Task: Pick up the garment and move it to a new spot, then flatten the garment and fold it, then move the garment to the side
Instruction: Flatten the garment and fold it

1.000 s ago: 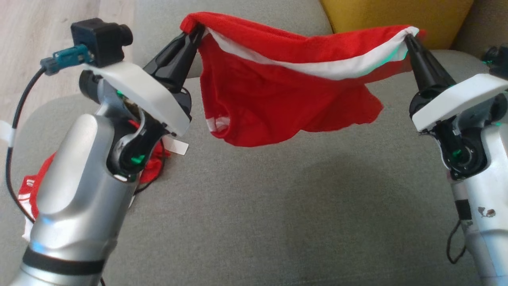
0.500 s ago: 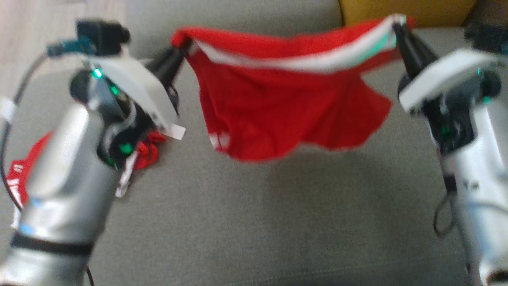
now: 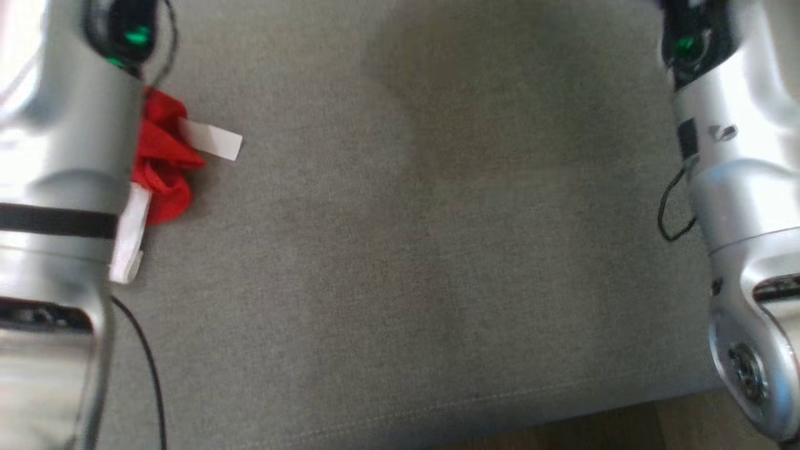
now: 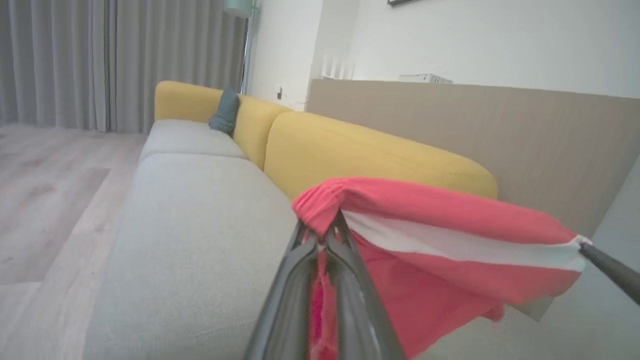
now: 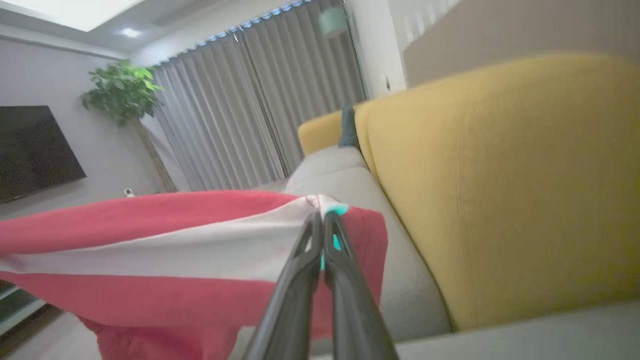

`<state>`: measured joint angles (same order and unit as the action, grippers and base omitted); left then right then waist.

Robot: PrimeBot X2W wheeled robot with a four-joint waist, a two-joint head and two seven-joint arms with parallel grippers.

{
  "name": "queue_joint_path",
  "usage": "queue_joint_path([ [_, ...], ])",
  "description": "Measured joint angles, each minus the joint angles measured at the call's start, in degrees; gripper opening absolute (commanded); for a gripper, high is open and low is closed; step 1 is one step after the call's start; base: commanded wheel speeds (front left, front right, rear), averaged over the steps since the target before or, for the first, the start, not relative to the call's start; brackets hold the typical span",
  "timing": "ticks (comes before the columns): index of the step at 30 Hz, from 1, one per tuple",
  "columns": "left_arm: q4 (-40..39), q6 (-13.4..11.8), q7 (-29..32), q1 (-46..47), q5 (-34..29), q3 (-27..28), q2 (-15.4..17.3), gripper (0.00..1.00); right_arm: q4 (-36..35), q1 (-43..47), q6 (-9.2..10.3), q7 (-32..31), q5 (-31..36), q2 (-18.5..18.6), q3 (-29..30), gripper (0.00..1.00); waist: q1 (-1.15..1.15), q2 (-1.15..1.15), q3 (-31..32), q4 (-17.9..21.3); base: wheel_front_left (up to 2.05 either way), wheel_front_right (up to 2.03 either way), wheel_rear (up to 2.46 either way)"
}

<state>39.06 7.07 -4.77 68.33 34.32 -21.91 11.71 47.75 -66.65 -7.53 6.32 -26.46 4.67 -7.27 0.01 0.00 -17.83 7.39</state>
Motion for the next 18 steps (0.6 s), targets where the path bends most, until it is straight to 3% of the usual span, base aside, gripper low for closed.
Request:
queue_joint_path([
  [6,8.16,0.07,-2.46,-4.92,3.6,-6.09,-3.65,0.0,11.16,2.22,-0.01,0.9,-1.38,-0.42,-3.55,0.0,-0.01,0.0,-2.56,-1.41,0.0,0.0,0.0],
  [18,8.96,0.08,-5.39,-23.42,9.22,-23.02,-1.01,0.0,18.47,14.17,0.0,-5.98,-3.3,-0.16,-11.57,0.0,-0.01,0.0,2.79,-3.04,0.0,0.0,0.0],
])
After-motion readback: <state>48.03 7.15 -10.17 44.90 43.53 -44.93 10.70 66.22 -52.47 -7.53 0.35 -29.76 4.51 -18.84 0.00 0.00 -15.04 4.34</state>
